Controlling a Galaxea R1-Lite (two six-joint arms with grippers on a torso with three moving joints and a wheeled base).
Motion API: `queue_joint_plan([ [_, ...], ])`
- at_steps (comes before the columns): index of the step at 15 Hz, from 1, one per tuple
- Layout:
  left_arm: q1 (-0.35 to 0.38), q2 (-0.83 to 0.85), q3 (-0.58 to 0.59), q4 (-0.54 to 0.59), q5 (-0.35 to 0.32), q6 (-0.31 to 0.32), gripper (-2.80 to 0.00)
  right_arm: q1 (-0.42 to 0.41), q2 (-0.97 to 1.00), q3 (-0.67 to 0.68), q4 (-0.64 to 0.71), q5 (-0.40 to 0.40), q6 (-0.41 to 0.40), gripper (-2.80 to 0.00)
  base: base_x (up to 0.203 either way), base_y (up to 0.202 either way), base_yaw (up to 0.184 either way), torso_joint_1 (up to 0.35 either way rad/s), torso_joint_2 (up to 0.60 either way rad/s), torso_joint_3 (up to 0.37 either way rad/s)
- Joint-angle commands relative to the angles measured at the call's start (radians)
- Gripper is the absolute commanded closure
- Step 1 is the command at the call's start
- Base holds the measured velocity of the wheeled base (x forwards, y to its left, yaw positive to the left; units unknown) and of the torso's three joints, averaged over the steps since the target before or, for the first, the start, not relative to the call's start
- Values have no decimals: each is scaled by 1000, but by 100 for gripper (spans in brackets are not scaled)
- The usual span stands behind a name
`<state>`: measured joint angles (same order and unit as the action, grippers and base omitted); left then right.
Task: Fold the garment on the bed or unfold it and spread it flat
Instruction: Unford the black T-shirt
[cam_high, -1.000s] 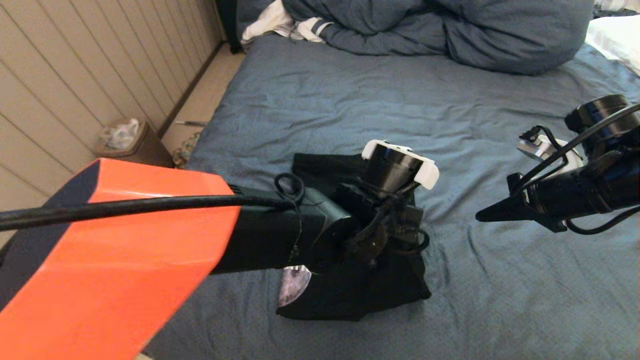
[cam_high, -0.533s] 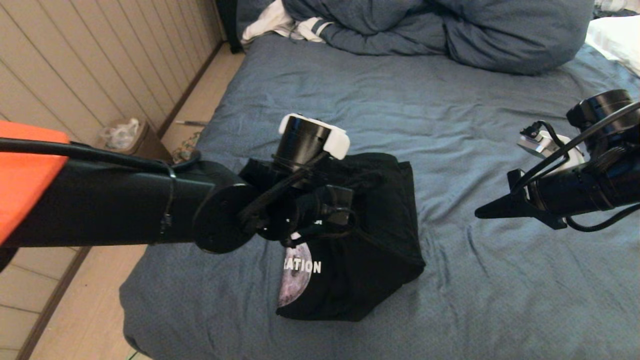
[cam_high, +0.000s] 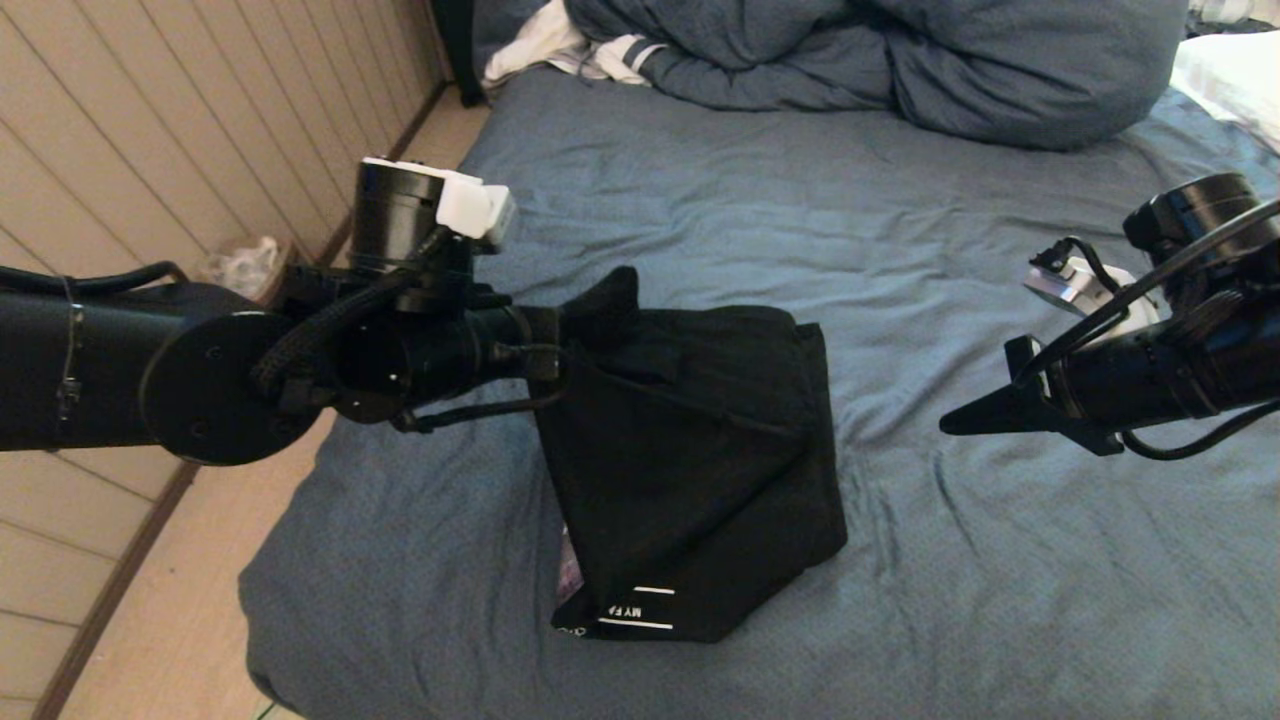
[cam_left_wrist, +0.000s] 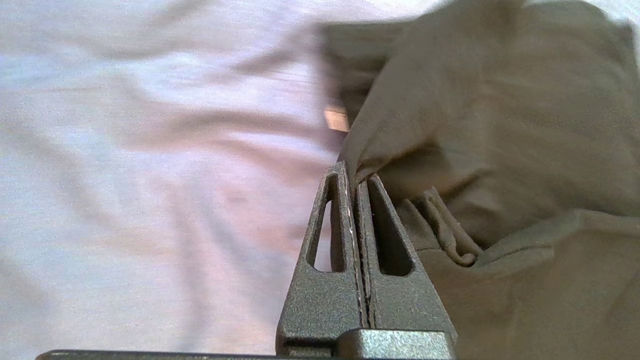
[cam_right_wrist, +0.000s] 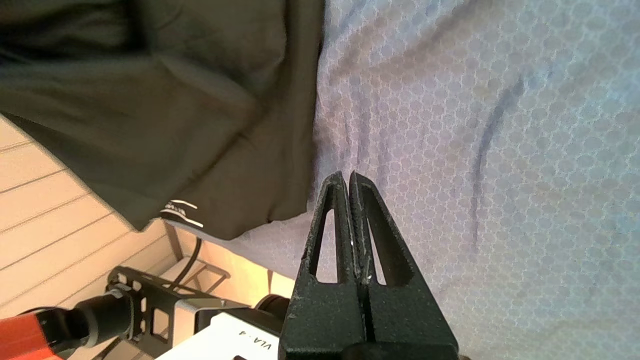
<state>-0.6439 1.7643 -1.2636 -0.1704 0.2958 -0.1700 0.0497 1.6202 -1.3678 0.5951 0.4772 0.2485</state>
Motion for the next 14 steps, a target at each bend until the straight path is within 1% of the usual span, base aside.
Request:
queue_joint_plan([
  [1,59,-48,40,-6,-16,-3,0,13,7,-8,3,3,3,0,0,0,0,0,0,0],
  [5,164,-126,194,-45,-82,-1,0,32,9,-16,3,1,2,0,0,0,0,0,0,0],
  [7,207,-155,295,-111,-103,-1,0,39,9,-16,3,1,2,0,0,0,0,0,0,0],
  [9,262,-175,397,-214,-113,-1,0,39,6,-16,3,1,2,0,0,0,0,0,0,0],
  [11,338,-191,461,-296,-148,-2,0,39,3,-14,5,1,2,0,0,0,0,0,0,0],
  [14,438,-216,508,-328,-213,-3,0,39,3,-13,5,1,2,0,0,0,0,0,0,0],
])
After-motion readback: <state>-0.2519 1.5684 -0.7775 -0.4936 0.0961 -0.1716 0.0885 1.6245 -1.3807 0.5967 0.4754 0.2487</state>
